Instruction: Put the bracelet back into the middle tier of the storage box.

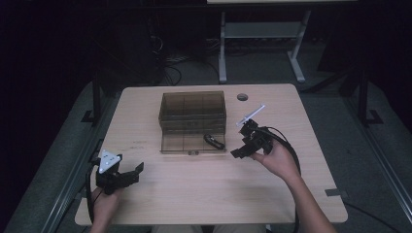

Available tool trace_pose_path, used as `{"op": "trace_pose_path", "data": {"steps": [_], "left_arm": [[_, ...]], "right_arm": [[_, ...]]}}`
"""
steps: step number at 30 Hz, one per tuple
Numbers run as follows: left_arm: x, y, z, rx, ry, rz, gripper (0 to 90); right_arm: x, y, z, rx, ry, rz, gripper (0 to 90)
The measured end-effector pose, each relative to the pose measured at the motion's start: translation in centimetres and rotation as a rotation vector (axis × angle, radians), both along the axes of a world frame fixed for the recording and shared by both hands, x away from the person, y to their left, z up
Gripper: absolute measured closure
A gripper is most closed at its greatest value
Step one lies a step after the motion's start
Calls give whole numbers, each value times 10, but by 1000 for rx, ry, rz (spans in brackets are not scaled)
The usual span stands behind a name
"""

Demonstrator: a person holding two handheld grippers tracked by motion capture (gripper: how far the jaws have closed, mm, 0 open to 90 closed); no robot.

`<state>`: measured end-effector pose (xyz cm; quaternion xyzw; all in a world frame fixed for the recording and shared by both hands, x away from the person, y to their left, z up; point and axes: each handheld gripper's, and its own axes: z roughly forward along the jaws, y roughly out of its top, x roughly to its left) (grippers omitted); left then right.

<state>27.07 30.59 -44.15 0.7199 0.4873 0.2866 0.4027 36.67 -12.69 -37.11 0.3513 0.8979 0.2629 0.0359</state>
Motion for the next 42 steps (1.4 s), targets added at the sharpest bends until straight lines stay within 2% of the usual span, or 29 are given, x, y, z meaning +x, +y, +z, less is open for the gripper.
{"op": "trace_pose_path", "data": {"steps": [12,42], "left_arm": [[0,0,0,0,0,1,131],[-1,-2,-1,14,5,-8,131]], "right_arm": [[-11,-7,-7,-3,-7,5,282],[-44,-39,-37,10,-6,-39,283]]}}
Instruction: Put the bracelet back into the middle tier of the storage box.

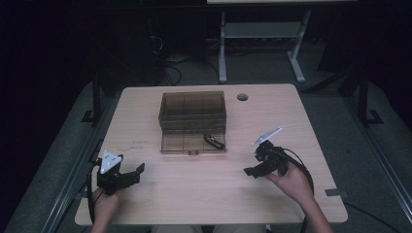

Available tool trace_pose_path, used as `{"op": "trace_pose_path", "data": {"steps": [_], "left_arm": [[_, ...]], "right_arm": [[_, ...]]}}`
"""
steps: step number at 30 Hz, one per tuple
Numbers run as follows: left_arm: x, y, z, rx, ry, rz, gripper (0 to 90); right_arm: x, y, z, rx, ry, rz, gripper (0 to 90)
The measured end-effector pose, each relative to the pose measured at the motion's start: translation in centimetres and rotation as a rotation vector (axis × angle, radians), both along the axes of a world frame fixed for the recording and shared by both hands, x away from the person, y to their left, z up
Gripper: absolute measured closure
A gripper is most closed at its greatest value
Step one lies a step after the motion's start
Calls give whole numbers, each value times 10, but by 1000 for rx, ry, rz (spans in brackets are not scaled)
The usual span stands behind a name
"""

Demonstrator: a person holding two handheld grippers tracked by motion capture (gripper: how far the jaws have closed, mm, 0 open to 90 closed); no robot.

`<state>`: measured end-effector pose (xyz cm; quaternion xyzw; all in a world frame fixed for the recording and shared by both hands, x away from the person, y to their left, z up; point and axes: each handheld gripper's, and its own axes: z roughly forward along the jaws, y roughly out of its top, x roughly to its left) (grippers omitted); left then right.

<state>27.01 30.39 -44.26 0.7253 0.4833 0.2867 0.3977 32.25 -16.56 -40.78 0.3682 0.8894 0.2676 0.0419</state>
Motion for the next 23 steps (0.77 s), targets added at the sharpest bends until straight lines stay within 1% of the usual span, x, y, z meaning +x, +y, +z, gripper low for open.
{"op": "trace_pose_path", "data": {"steps": [8,12,17,21,23], "left_arm": [[0,0,0,-3,1,1,131],[0,-1,0,4,3,-2,131],[0,-1,0,3,3,-4,131],[1,-2,0,-2,-2,-4,131],[2,-2,1,1,-6,-6,131]], "right_arm": [[-11,-4,-5,6,-7,-3,284],[-16,-7,-8,13,-14,-5,285],[-30,-10,-12,26,-21,-13,279],[-48,-13,-16,52,-44,-29,277],[-56,-16,-19,53,-42,-26,278]]}}
